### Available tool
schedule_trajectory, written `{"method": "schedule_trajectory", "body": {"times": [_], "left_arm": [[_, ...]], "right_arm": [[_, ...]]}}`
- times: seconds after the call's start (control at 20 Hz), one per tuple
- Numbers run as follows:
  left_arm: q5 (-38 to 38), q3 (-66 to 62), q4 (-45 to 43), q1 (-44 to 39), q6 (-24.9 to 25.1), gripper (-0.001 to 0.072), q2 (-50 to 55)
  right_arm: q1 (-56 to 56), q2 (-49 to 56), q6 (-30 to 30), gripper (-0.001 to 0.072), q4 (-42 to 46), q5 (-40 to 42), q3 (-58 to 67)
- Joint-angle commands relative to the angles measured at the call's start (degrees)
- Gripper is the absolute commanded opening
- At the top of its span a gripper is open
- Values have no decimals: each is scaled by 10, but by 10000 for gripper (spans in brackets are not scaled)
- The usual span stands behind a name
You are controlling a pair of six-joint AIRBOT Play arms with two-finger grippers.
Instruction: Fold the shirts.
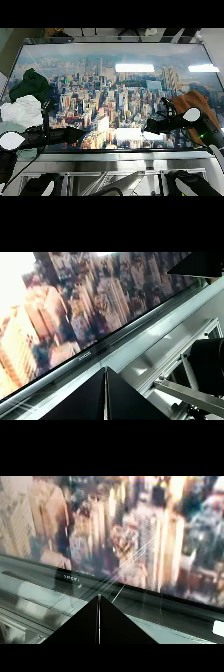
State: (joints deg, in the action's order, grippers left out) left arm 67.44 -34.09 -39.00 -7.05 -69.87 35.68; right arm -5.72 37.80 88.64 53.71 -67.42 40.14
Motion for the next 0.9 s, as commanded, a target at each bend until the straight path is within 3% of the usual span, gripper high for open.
{"method": "schedule_trajectory", "body": {"times": [0.0,0.25,0.4,0.6,0.65,0.7,0.75,0.85], "left_arm": [[-3,0,-1,0,1,22,-1],[-6,-4,-23,7,-21,21,0],[13,-76,-172,54,-95,21,25],[28,-236,-363,132,-99,26,134],[22,-284,-404,150,-98,189,180],[10,-324,-434,162,-97,603,222],[-6,-362,-460,172,-95,691,265],[-56,-444,-513,180,-81,692,364]], "right_arm": [[-1,0,0,25,0,-1,0],[-1,0,0,25,0,-1,0],[-1,0,0,25,0,-1,0],[0,0,0,25,0,0,0],[-1,0,0,25,0,-1,0],[0,0,0,25,0,-1,0],[-1,0,0,25,0,0,0],[-1,0,0,25,0,0,0]]}}
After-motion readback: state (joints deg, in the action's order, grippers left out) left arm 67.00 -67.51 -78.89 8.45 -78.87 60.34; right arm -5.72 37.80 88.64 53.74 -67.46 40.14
